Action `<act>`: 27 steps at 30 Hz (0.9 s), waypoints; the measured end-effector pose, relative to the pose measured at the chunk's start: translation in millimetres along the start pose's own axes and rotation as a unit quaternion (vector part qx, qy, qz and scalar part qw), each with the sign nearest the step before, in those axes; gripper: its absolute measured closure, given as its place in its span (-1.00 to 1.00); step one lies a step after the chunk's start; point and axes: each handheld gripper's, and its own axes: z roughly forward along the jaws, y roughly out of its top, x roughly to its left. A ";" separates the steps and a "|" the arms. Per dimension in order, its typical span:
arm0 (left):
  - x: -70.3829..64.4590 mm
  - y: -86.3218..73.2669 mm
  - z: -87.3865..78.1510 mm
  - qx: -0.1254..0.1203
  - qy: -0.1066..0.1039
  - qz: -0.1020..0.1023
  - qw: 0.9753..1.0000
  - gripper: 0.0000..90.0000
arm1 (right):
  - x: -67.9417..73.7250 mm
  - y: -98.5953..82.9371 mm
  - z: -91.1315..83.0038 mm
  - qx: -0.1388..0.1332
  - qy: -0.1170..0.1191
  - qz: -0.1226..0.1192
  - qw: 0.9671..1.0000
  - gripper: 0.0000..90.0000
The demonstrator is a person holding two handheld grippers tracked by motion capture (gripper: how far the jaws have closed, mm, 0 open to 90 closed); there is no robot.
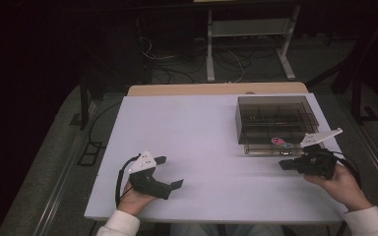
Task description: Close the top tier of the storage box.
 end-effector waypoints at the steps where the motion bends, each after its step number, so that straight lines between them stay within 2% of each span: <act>1: 0.0 0.0 0.0 0.000 0.000 0.000 1.000 -1.00 | -0.6 0.6 -0.2 -0.001 -0.002 0.002 1.000 0.98; 13: 0.3 -0.1 0.2 0.000 -0.001 -0.001 1.000 -1.00 | -3.9 5.0 -1.1 -0.013 -0.023 0.008 1.000 0.98; 16: 0.3 -0.1 0.2 -0.001 -0.001 -0.001 1.000 -1.00 | -3.8 6.3 -0.2 -0.006 -0.030 0.004 1.000 0.98; 27: 0.3 -0.1 0.6 0.001 -0.001 -0.001 1.000 -1.00 | -6.5 8.9 -1.4 -0.013 -0.031 0.006 0.999 0.98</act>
